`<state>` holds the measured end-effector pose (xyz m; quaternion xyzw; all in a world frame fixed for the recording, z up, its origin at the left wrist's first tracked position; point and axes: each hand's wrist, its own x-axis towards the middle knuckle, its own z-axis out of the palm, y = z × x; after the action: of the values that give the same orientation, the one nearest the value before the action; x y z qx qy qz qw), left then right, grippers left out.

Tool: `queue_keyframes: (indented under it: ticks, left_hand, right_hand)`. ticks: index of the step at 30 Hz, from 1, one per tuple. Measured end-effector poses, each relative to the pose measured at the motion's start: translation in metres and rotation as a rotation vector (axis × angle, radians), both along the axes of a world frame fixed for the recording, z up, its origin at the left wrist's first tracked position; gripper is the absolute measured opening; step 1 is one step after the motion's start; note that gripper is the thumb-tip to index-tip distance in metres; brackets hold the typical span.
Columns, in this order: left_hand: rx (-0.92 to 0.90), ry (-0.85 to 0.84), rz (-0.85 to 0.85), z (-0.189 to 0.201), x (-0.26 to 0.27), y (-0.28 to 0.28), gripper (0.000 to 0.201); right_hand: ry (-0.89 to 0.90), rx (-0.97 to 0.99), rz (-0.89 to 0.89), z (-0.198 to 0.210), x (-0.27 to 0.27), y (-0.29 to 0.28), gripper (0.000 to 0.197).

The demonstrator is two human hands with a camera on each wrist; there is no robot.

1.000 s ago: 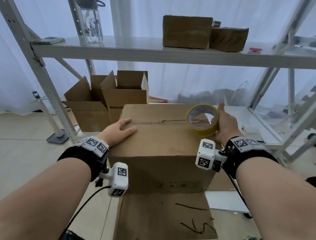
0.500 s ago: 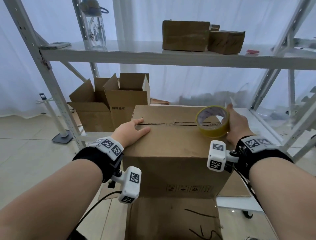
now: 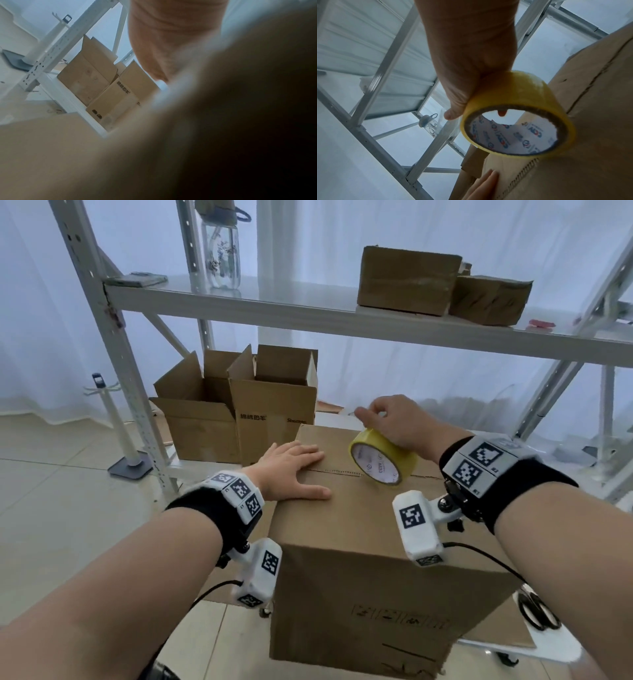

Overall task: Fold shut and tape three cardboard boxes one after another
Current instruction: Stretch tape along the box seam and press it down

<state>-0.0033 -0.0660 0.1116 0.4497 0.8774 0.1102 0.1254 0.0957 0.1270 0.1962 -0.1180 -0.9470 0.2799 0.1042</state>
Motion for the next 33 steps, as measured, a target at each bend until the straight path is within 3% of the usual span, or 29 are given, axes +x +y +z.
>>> queue_keyframes:
  ticks: [3, 9, 16, 23, 28, 33]
  left_hand:
    - [0.137, -0.149, 0.049, -0.009, -0.001, -0.001, 0.085]
    - [0.216, -0.002, 0.147, -0.016, 0.005, 0.000, 0.070]
    - [0.464, -0.127, 0.174, -0.025, 0.003, -0.001, 0.062]
    - [0.595, -0.453, 0.132, -0.028, -0.003, -0.014, 0.063]
    - [0.840, -0.712, 0.314, -0.017, -0.016, -0.034, 0.071]
    - [0.893, -0.861, 0.412, -0.012, -0.027, -0.048, 0.044]
  right_hand:
    - [-0.085, 0.059, 0.028, 0.002, -0.012, -0.013, 0.044]
    - [-0.155, 0.236, 0.140, 0.010, -0.033, -0.046, 0.055]
    - [-0.300, 0.374, 0.194, 0.004, -0.056, -0.064, 0.051]
    - [-0.352, 0.415, 0.185, -0.005, -0.078, -0.067, 0.052]
    - [-0.456, 0.503, 0.193, -0.008, -0.095, -0.085, 0.048]
    - [-0.511, 0.610, 0.220, -0.010, -0.103, -0.101, 0.044]
